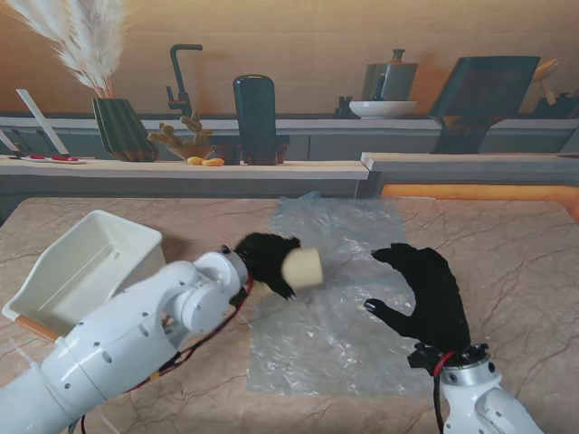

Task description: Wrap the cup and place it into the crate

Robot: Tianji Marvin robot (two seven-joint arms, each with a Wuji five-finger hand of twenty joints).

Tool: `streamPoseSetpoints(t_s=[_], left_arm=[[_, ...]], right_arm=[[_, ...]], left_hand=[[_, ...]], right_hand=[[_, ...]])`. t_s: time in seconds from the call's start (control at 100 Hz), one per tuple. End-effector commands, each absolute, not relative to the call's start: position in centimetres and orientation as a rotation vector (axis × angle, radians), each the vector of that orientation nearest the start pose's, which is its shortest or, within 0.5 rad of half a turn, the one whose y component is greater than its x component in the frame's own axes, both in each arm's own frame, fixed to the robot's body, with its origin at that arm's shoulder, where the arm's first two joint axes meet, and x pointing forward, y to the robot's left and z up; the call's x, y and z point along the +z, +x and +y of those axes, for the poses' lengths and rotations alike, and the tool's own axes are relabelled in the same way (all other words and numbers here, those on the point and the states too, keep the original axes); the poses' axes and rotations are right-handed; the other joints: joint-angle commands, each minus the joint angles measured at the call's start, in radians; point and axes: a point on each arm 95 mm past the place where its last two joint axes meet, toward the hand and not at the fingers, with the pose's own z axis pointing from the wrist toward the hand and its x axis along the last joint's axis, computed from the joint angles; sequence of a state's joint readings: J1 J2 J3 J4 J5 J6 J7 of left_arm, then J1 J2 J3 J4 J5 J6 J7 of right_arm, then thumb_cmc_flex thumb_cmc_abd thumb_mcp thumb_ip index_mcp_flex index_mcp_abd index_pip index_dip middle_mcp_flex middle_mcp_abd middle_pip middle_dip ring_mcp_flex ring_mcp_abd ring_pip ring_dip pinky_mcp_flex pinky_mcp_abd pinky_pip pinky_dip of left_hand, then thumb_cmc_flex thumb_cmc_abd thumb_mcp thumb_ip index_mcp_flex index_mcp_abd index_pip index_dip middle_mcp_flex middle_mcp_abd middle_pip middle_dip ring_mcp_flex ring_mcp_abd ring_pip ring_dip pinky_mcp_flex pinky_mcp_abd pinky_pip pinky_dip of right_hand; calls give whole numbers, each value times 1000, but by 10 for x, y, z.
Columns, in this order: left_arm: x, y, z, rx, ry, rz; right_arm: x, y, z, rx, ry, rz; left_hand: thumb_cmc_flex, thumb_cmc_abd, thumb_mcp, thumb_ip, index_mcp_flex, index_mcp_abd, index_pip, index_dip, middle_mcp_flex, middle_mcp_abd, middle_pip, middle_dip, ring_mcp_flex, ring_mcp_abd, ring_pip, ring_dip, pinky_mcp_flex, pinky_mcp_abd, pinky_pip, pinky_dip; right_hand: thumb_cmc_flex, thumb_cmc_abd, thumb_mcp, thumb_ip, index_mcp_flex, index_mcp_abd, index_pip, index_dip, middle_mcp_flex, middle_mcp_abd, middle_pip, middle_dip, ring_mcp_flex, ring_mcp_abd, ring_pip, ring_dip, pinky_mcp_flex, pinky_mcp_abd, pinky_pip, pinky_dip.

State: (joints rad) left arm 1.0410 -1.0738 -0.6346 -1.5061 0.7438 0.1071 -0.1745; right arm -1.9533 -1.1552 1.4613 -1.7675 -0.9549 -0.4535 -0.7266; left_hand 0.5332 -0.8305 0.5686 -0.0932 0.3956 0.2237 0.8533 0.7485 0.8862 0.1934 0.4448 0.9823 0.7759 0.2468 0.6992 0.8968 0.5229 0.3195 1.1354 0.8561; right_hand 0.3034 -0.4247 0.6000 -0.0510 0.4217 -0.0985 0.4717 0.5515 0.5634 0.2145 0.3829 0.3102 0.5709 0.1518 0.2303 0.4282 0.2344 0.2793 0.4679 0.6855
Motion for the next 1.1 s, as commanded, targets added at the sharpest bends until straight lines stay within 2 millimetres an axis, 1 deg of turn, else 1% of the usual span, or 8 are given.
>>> streamPoseSetpoints(t_s=[0.0, 0.31, 0.33, 0.61, 0.91, 1.0, 1.03, 1.09], left_arm=[[-288, 434, -163, -1605, -1055, 1957], [-322, 409, -207, -1647, -1081, 2060], [-324, 408, -209, -1642, -1092, 2067], [-341, 399, -213, -1568, -1099, 2175], [-346, 403, -220, -1527, -978, 2183], [-347, 402, -222, -1499, -972, 2211], [-347, 401, -222, -1480, -974, 2233], [-348, 399, -222, -1439, -982, 2282]], right_arm=[[-294, 285, -39, 2097, 919, 848], [-295, 287, -38, 2103, 945, 858], [-295, 288, -37, 2104, 947, 862], [-295, 292, -33, 2112, 966, 888], [-295, 292, -33, 2116, 968, 889], [-295, 293, -33, 2115, 973, 890], [-295, 293, -33, 2115, 974, 890], [-295, 293, -33, 2115, 975, 890]], left_hand=[[409, 182, 284, 23, 53, -163, 210, 63, 47, -48, 81, 42, 142, -36, 305, 120, 103, -127, 325, 110], [417, 207, 266, 21, 33, -148, 182, 66, 27, -46, 74, 49, 134, -45, 296, 126, 89, -130, 312, 109], [419, 211, 263, 23, 29, -144, 177, 66, 22, -45, 73, 52, 125, -25, 296, 130, 88, -130, 313, 111], [438, 245, 217, 28, 18, -136, 139, 67, 3, -35, 53, 58, 113, -30, 291, 140, 70, -127, 305, 117], [420, 262, 163, 8, 14, -123, 93, 34, -15, -30, 25, 50, 84, -19, 251, 128, 32, -110, 264, 107], [295, 342, 146, 37, 12, -65, -48, -32, -142, 0, 137, -106, 26, 1, 203, 115, -38, -82, 214, 112], [258, 390, 119, 63, 8, -41, -100, -63, -185, 11, 161, -236, -2, 13, 178, 106, -66, -74, 187, 108], [228, 418, 65, 63, -10, -22, -166, -104, -224, 22, 142, -286, -38, 18, 141, 88, -101, -71, 145, 93]], right_hand=[[11, 45, -14, 42, 12, -18, 0, 0, 14, -3, -4, 5, 12, 2, -2, 9, 3, 15, 15, 18], [12, 45, -14, 42, 16, -15, -3, -2, 18, -1, -8, 4, 11, 4, -3, 9, 1, 16, 15, 17], [12, 46, -14, 42, 16, -16, -3, -3, 18, -2, -9, 4, 12, 2, -3, 9, 1, 16, 15, 17], [13, 45, -14, 42, 17, -17, -3, -3, 19, -1, -9, 5, 11, 4, -4, 9, 1, 16, 15, 17], [13, 46, -14, 42, 18, -17, -3, -3, 20, -2, -10, 5, 13, 4, -3, 9, 2, 16, 15, 17], [13, 45, -14, 42, 17, -17, -4, -3, 20, -2, -10, 5, 13, 3, -3, 9, 2, 17, 16, 17], [12, 45, -15, 42, 19, -18, -3, -3, 20, -3, -10, 5, 12, 3, -3, 9, 2, 16, 15, 17], [13, 45, -14, 42, 20, -17, -3, -3, 21, -2, -10, 5, 14, 4, -3, 9, 3, 17, 16, 17]])
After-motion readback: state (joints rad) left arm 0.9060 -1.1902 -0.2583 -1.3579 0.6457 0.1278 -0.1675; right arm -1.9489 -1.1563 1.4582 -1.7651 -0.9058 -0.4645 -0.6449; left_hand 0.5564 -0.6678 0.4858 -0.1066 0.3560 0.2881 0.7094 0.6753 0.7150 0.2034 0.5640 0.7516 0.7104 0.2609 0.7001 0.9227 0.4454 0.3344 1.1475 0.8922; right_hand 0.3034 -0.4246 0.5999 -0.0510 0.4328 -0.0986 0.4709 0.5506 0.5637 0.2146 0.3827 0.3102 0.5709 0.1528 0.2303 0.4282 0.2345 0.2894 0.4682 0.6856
